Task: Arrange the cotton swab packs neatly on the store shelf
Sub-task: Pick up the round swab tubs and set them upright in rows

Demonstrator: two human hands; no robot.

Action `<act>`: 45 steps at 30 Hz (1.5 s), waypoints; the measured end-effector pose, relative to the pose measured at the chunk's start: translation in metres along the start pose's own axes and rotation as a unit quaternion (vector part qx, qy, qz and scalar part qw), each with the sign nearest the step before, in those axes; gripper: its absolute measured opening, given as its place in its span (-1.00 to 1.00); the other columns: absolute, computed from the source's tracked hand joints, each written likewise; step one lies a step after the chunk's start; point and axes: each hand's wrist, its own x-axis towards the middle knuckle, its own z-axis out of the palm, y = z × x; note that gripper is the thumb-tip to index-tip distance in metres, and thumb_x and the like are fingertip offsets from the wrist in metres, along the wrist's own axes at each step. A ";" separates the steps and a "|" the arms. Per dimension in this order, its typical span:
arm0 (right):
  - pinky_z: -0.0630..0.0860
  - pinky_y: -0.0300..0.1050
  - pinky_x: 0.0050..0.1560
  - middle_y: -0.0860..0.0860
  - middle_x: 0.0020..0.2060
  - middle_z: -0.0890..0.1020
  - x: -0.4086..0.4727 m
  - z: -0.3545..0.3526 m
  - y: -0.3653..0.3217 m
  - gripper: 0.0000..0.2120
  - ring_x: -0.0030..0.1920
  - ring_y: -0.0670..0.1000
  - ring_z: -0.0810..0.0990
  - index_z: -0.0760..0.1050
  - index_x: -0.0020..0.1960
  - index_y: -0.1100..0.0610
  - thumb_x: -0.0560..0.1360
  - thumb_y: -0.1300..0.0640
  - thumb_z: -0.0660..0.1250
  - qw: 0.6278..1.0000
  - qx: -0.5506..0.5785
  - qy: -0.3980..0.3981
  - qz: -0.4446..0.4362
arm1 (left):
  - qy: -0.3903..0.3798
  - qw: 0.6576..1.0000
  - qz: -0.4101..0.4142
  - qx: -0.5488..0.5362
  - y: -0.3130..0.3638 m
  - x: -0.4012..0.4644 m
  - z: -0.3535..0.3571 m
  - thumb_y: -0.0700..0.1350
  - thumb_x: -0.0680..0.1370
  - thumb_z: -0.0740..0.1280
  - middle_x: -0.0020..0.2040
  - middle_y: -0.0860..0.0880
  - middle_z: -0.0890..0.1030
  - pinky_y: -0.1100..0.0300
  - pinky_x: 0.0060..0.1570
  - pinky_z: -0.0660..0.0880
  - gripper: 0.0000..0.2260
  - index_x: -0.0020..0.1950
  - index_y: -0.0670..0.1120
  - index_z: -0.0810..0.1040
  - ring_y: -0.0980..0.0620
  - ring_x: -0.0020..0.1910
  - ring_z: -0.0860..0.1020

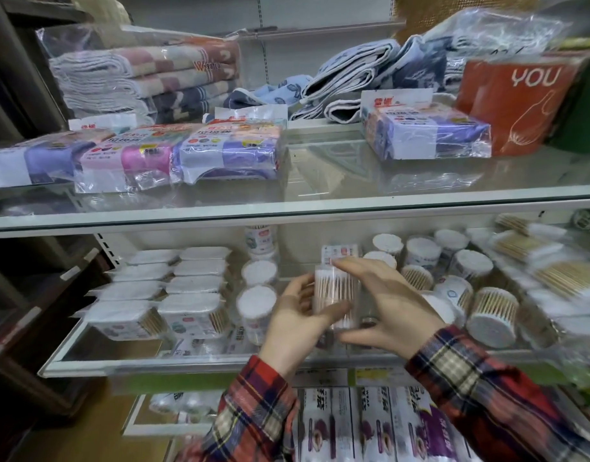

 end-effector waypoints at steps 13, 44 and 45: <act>0.61 -0.11 -0.13 0.10 0.04 0.68 -0.016 0.003 -0.015 -0.52 -0.04 0.06 0.69 0.48 0.19 0.06 0.35 -0.15 0.29 0.725 0.589 0.032 0.355 | -0.073 0.992 0.046 -0.093 -0.014 -0.011 -0.015 -0.16 0.42 0.48 0.20 -0.03 0.63 0.17 0.16 0.53 -0.46 0.37 -0.09 0.39 0.03 0.19 0.59; 0.45 0.01 0.31 -0.11 0.36 0.44 -0.002 -0.009 0.002 -0.41 0.31 -0.09 0.47 0.41 0.35 -0.09 0.34 -0.09 0.43 0.888 0.427 -0.100 0.140 | -0.047 0.998 -0.009 -0.039 0.018 -0.024 -0.037 0.17 0.43 0.40 0.06 0.01 0.68 0.17 -0.14 0.59 -0.63 0.15 0.01 0.60 0.04 0.01 0.66; 0.44 0.02 0.32 -0.11 0.35 0.44 -0.002 -0.009 0.003 -0.41 0.31 -0.09 0.46 0.40 0.35 -0.10 0.34 -0.10 0.43 0.891 0.419 -0.105 0.136 | -0.047 0.998 -0.012 -0.038 0.018 -0.025 -0.035 0.10 0.40 0.46 0.05 0.01 0.69 0.17 -0.13 0.61 -0.62 0.15 -0.02 0.59 0.05 0.02 0.66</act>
